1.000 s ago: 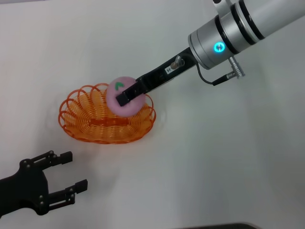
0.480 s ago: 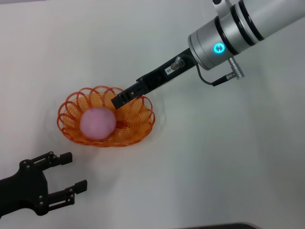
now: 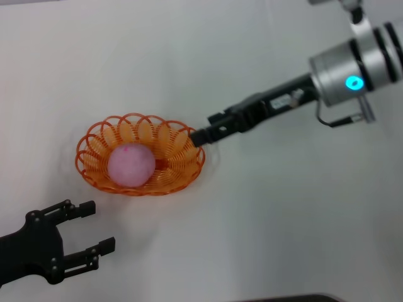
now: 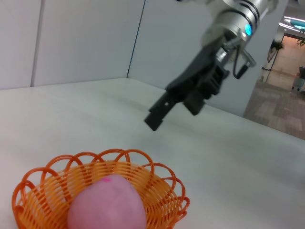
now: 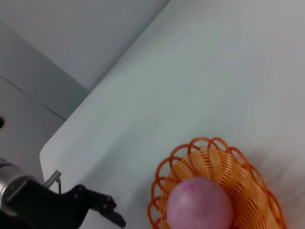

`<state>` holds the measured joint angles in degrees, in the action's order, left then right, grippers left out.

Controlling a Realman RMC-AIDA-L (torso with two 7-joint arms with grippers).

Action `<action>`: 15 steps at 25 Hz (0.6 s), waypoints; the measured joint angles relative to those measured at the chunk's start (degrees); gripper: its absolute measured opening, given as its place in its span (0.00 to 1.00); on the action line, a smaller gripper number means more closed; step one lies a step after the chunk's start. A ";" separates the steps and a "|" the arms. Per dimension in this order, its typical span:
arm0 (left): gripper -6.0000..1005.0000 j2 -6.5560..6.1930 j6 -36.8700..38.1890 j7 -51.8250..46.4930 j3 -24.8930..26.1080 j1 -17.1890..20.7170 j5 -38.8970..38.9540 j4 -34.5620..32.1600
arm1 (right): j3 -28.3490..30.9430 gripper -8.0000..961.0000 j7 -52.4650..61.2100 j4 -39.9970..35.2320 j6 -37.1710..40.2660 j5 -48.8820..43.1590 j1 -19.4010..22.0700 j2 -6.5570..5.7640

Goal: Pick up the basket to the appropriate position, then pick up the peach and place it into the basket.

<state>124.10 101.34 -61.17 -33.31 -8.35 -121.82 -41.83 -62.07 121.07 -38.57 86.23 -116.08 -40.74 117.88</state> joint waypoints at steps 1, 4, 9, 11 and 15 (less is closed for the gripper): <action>0.78 -0.02 0.00 0.00 0.00 0.00 0.00 0.00 | 0.60 0.99 -1.46 0.20 0.64 0.00 0.95 -0.20; 0.78 -0.06 0.00 -0.04 0.00 -0.06 0.00 0.00 | 1.77 0.99 -6.64 0.64 2.09 -0.02 3.95 -0.61; 0.78 -0.08 0.01 -0.02 0.00 0.01 0.00 0.24 | 1.77 0.99 -18.68 0.69 4.35 -0.48 8.78 -0.27; 0.78 -0.09 0.02 0.02 0.00 0.03 0.00 0.35 | 1.88 0.99 -22.59 0.70 4.45 -0.51 10.46 -0.02; 0.78 -0.09 0.14 0.00 0.08 0.18 0.00 0.37 | 1.75 0.99 -28.80 1.04 4.14 -0.85 13.13 0.14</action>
<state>124.01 101.48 -61.17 -33.22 -8.17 -121.82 -41.46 -60.31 92.27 -37.53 90.36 -116.93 -27.61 118.02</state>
